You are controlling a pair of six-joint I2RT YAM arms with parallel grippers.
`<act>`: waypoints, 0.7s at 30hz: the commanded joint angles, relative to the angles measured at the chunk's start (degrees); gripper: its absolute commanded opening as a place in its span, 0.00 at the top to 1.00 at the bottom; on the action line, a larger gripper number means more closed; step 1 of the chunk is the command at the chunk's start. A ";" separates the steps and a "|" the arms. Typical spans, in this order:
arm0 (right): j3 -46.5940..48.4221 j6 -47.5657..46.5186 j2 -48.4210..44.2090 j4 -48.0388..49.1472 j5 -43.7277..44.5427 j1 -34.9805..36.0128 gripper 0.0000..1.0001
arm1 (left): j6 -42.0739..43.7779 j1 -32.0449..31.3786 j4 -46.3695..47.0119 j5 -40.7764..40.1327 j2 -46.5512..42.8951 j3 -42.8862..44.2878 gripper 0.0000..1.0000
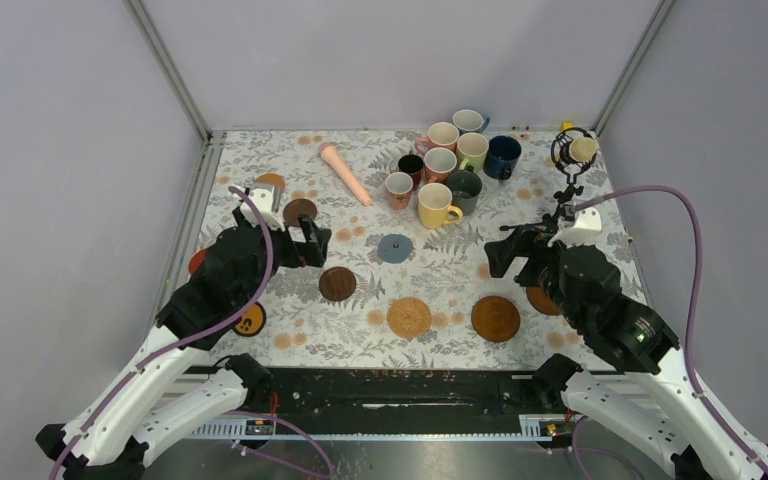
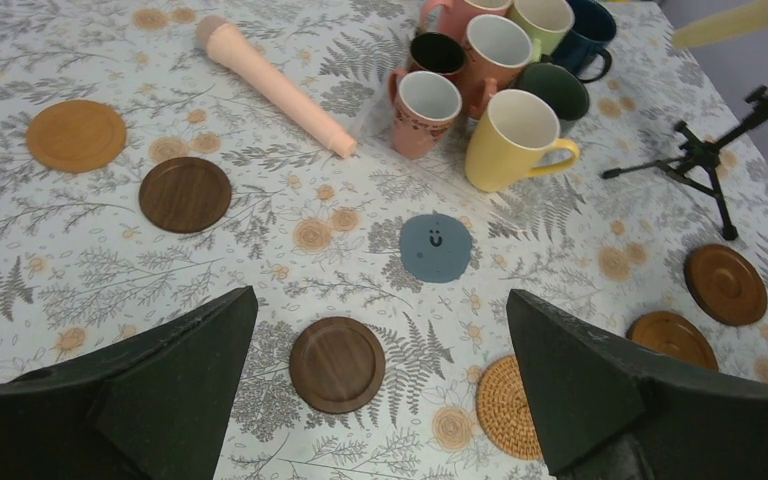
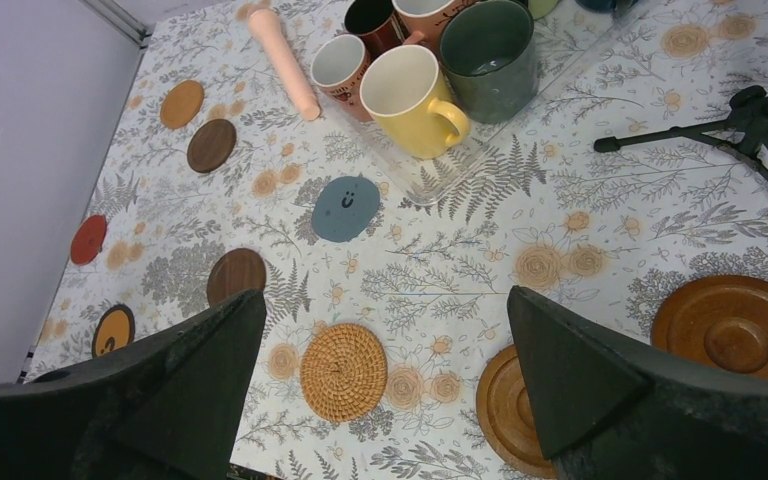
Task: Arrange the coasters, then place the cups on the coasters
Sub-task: Move the coaster to the center of the board.
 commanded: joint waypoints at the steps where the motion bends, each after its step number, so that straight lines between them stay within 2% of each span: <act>1: -2.02 1.44 -2.44 3.95 -0.91 0.37 0.01 | -4.00 -0.15 2.06 -9.09 2.41 0.10 0.01; 4: -4.22 0.49 -3.28 4.75 -4.50 0.35 0.00 | -9.00 0.62 -3.51 -14.43 6.37 3.17 0.01; 7: -4.93 -0.54 -3.00 3.51 -6.66 0.36 0.01 | -15.74 4.84 -9.61 -13.51 9.35 5.87 0.01; 13: -3.18 -0.86 -3.34 -0.34 -5.70 0.40 0.00 | -27.01 23.58 -9.86 -5.57 5.95 -0.16 0.04; 16: -4.48 -1.68 -5.28 1.47 -8.05 0.40 0.01 | -33.35 31.08 -11.54 -6.63 5.86 -3.60 0.05; 21: -8.28 -1.77 -8.34 6.11 -13.12 0.33 0.01 | -44.83 39.67 -19.03 -8.13 10.54 -6.22 0.05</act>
